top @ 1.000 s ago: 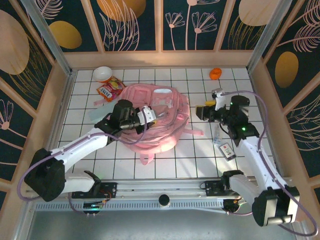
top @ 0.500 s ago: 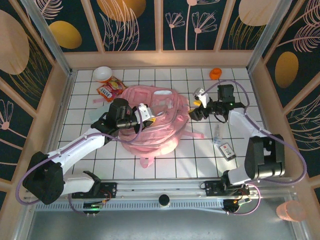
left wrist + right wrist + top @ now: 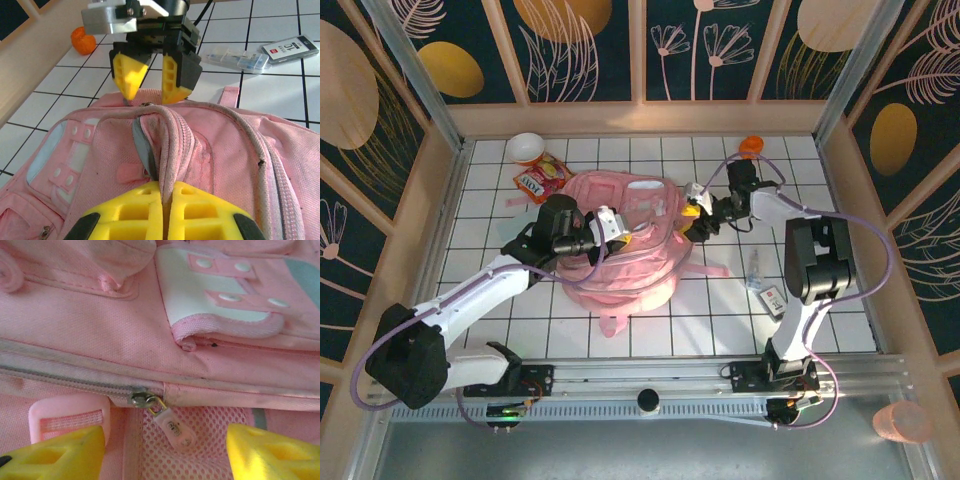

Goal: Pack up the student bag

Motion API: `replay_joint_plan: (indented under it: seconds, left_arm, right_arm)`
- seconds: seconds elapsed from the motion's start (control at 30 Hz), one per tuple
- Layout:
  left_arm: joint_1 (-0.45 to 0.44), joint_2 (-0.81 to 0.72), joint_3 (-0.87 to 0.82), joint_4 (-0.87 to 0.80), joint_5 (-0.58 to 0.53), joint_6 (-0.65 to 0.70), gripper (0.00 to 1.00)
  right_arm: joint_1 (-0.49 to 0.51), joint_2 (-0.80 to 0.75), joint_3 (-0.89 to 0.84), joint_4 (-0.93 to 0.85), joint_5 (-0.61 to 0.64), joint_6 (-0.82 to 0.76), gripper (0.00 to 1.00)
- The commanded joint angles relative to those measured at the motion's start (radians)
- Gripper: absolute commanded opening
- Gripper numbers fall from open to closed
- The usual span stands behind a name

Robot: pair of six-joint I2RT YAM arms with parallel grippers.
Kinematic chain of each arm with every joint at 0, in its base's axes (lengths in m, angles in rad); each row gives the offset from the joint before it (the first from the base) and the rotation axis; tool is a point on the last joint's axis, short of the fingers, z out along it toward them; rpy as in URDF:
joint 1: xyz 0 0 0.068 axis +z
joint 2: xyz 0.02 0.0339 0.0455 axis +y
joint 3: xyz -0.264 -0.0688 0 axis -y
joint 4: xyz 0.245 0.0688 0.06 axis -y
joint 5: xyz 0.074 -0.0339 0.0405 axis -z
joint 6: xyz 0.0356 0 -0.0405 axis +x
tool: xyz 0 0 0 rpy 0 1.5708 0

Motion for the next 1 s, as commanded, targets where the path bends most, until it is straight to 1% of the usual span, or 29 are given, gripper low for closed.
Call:
replay_joint_plan:
  seconds: [0.0,0.17,0.37,0.43,0.53,0.77,0.9,0.93,0.97]
  left_arm:
    - [0.005,-0.015,0.078,0.092,0.042,0.028,0.0]
    - [0.005,0.0,0.096,0.084,0.05,0.038,0.0]
    - [0.006,0.013,0.107,0.074,0.061,0.051,0.0]
    - [0.005,0.013,0.105,0.074,0.06,0.051,0.0]
    - [0.005,0.009,0.103,0.071,0.061,0.053,0.0]
    - [0.005,0.003,0.098,0.06,0.051,0.062,0.0]
    - [0.005,0.005,0.089,0.058,-0.006,0.063,0.0]
    - [0.005,0.006,0.085,0.056,-0.027,0.063,0.0]
    - [0.005,0.008,0.084,0.052,-0.055,0.063,0.0]
  right_arm:
    - [0.007,0.041,0.05,-0.086,-0.048,-0.065,0.63]
    - [0.019,0.078,0.076,-0.134,-0.053,-0.083,0.62]
    - [0.051,0.118,0.164,-0.284,-0.085,-0.134,0.57]
    - [0.053,0.127,0.185,-0.322,-0.096,-0.141,0.52]
    - [0.05,0.136,0.208,-0.363,-0.1,-0.138,0.4]
    - [0.027,0.117,0.245,-0.413,-0.118,-0.09,0.2]
    - [0.021,0.09,0.256,-0.417,-0.091,-0.046,0.03]
    - [0.022,0.085,0.26,-0.42,-0.08,-0.038,0.0]
    - [0.022,0.077,0.261,-0.424,-0.07,-0.028,0.0]
